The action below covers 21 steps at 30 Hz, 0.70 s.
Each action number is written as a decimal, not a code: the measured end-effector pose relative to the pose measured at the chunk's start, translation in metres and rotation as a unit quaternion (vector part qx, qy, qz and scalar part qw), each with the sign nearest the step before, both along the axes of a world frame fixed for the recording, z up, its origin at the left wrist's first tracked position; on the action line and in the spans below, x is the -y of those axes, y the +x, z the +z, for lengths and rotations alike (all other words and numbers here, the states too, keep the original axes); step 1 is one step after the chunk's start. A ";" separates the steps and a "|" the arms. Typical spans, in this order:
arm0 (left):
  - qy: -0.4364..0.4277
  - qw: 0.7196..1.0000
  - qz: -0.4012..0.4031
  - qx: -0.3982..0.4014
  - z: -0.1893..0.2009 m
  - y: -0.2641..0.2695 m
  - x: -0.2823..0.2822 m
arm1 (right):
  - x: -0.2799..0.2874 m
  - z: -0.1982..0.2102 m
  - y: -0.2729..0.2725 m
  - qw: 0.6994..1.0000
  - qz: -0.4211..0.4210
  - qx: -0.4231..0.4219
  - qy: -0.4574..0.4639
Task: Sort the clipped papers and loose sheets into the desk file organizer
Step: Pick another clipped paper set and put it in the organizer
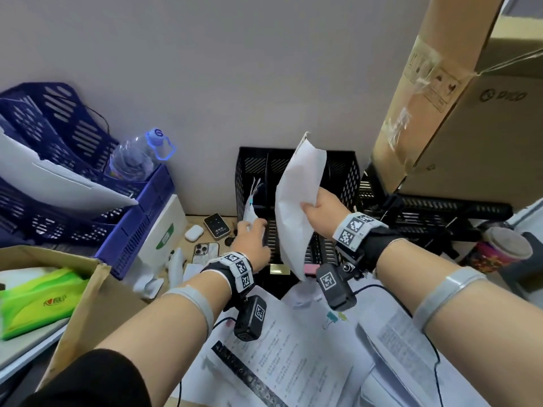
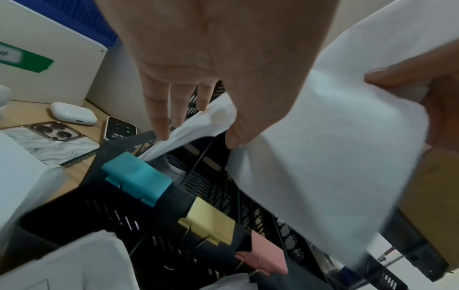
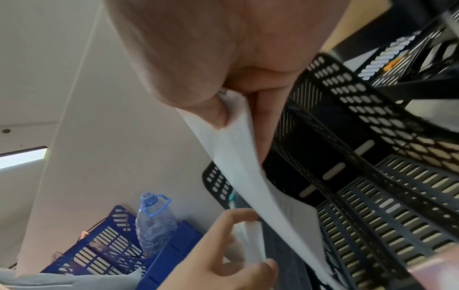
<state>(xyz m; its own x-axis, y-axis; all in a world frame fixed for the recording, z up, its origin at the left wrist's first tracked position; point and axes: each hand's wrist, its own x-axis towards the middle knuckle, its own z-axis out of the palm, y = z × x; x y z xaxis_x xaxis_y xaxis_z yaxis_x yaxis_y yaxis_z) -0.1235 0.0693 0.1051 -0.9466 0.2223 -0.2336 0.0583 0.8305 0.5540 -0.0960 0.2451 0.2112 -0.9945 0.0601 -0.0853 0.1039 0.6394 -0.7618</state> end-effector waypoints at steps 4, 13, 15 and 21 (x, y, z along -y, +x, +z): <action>0.056 0.997 0.045 -0.040 -0.006 -0.002 0.007 | 0.008 -0.013 -0.023 0.997 -0.068 -0.032 -0.027; 0.242 0.964 0.089 -0.070 -0.017 -0.002 0.032 | 0.021 -0.064 -0.037 0.994 -0.052 0.094 -0.002; 0.264 0.953 0.125 -0.074 -0.019 0.000 0.039 | 0.023 -0.076 -0.030 0.991 -0.016 0.136 -0.006; 0.175 0.969 0.174 0.023 -0.059 0.022 0.080 | 0.028 -0.104 0.016 0.973 0.011 0.226 -0.039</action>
<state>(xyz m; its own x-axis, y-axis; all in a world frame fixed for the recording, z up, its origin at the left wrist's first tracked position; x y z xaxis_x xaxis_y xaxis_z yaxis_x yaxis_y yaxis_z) -0.1016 -0.0106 0.0460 -0.9688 -0.0350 -0.2455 -0.2230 0.5562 0.8006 -0.0797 0.2167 0.1070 -0.8551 0.0143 -0.5182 0.4264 0.5880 -0.6873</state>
